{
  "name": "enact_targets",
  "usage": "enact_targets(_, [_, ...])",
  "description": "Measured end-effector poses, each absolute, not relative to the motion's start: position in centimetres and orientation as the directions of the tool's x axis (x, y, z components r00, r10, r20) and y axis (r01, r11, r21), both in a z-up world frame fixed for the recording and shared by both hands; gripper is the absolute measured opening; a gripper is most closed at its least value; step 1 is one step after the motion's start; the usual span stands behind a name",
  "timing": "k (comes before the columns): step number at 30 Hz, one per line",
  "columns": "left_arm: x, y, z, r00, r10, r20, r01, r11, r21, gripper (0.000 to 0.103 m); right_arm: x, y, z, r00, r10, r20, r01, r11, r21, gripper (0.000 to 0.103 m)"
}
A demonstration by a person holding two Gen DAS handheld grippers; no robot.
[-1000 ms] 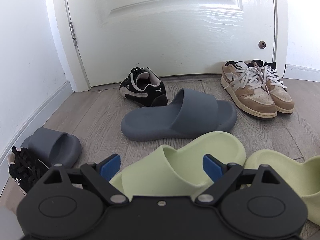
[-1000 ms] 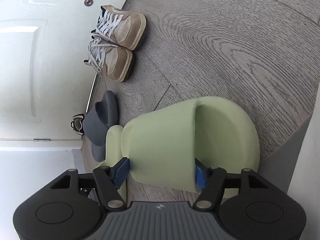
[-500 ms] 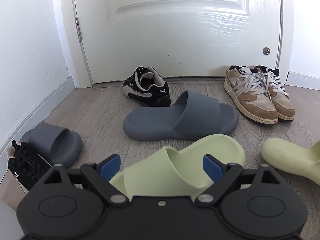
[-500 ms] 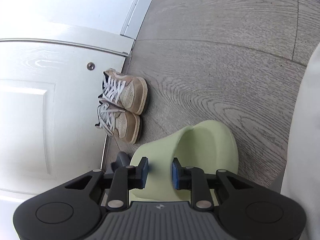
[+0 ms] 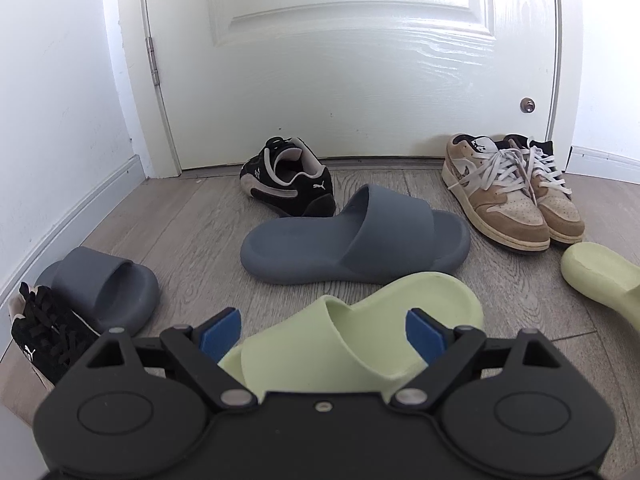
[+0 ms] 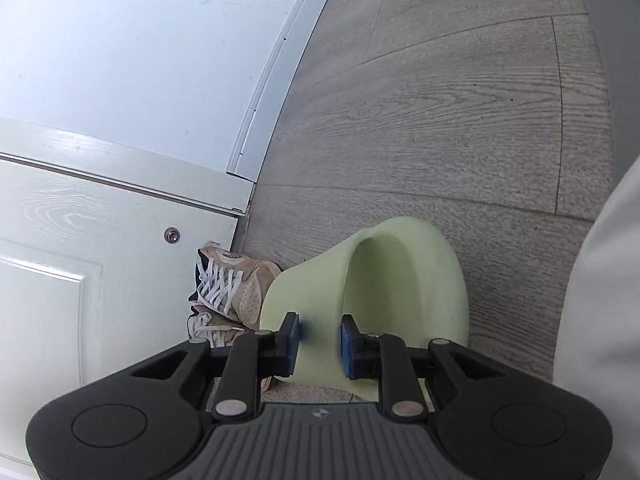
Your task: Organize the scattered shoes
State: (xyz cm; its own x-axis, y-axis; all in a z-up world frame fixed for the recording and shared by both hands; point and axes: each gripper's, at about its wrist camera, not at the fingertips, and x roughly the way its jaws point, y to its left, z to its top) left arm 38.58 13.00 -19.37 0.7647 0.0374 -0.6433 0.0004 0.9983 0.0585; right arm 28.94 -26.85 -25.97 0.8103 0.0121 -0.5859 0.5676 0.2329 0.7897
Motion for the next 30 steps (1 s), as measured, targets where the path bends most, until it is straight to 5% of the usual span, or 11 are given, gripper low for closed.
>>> enact_targets(17, [38.8,14.0,-19.3,0.765,0.049,-0.643,-0.044,0.999,0.025,0.09,29.0,-20.7,-29.8,0.747,0.197,-0.635,0.621,0.134,0.772,0.036])
enact_targets(20, [38.8,14.5,-19.1,0.766,0.056,-0.64,-0.065,0.998,0.011,0.09,28.4,-20.6,-29.2,0.734,0.223,-0.642,0.629,0.134,0.766,0.043])
enact_targets(24, [38.3,16.2,-18.0,0.786,0.094,-0.61,-0.128,0.992,-0.012,0.09,27.3,-19.6,-28.0,0.729,0.209,-0.652,0.626,0.184,0.758,0.066])
enact_targets(30, [37.3,20.9,-16.8,0.767,0.282,-0.576,-0.342,0.94,0.005,0.09,27.6,-15.6,-26.0,0.709,0.219,-0.67,0.51,0.497,0.702,0.073])
